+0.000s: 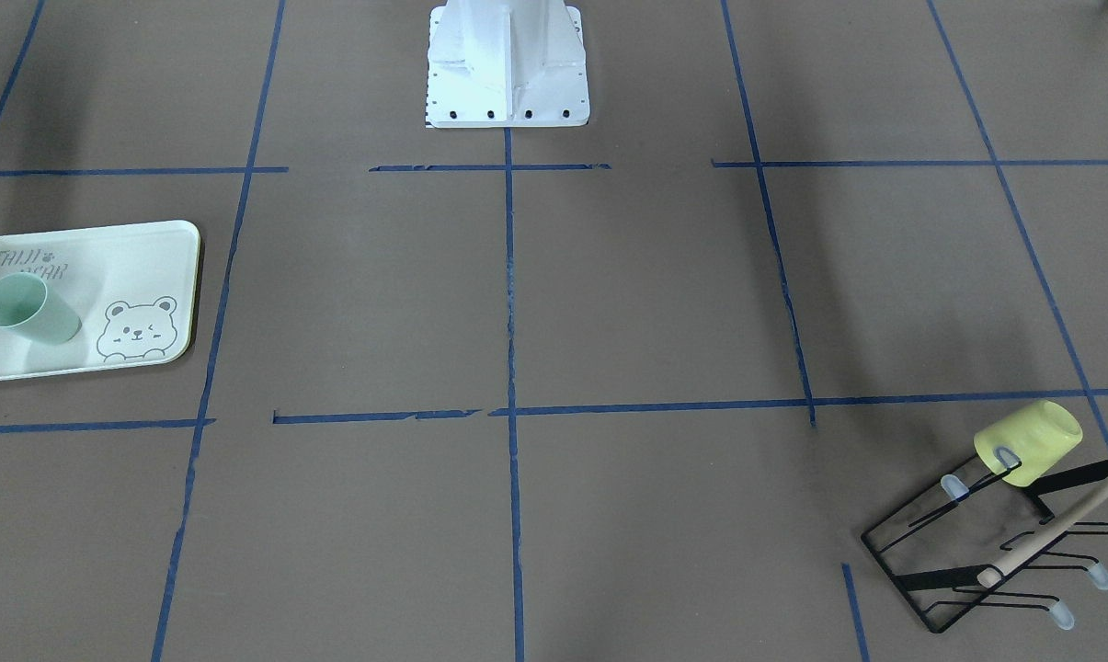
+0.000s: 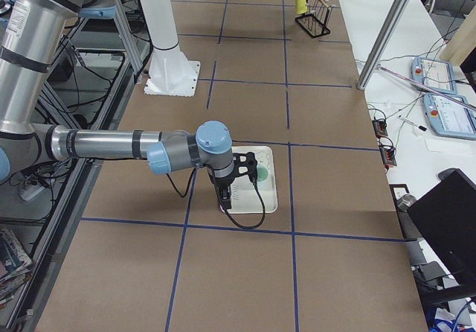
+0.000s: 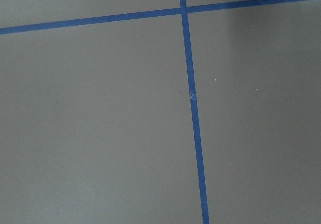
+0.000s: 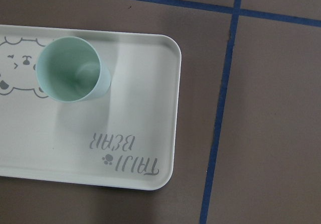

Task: Left arm grabs green cup and hands to right arm on tray

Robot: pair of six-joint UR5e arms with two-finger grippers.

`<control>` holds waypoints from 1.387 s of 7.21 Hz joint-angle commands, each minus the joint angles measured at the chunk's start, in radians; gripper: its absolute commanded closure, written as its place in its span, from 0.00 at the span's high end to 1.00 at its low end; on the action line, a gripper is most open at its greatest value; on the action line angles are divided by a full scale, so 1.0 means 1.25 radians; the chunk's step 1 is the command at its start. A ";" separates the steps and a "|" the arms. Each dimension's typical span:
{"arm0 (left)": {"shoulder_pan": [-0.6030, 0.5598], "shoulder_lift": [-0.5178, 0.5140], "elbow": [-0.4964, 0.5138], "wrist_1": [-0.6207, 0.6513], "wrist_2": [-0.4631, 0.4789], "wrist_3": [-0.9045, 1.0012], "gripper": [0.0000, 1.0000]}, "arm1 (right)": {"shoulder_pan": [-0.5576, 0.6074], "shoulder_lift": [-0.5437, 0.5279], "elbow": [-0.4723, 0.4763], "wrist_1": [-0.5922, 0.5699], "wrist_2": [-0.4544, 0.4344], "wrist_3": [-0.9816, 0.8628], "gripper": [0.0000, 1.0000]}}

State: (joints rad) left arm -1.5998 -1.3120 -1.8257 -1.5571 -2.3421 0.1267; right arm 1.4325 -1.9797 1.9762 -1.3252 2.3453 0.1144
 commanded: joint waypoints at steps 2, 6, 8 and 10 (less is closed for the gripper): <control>0.000 0.008 0.001 0.003 0.001 0.001 1.00 | 0.000 0.001 -0.003 0.001 0.004 0.005 1.00; 0.000 0.008 -0.012 0.006 0.000 0.002 1.00 | 0.027 0.018 0.030 -0.104 -0.006 -0.004 1.00; 0.004 0.007 -0.018 0.006 0.001 0.002 1.00 | 0.026 0.018 0.023 -0.100 0.000 -0.002 1.00; 0.015 0.007 -0.019 0.006 0.000 0.002 1.00 | 0.025 0.019 0.022 -0.099 0.000 0.001 1.00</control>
State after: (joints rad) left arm -1.5879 -1.3037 -1.8480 -1.5500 -2.3420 0.1288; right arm 1.4646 -1.9565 2.0049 -1.4490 2.3448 0.1134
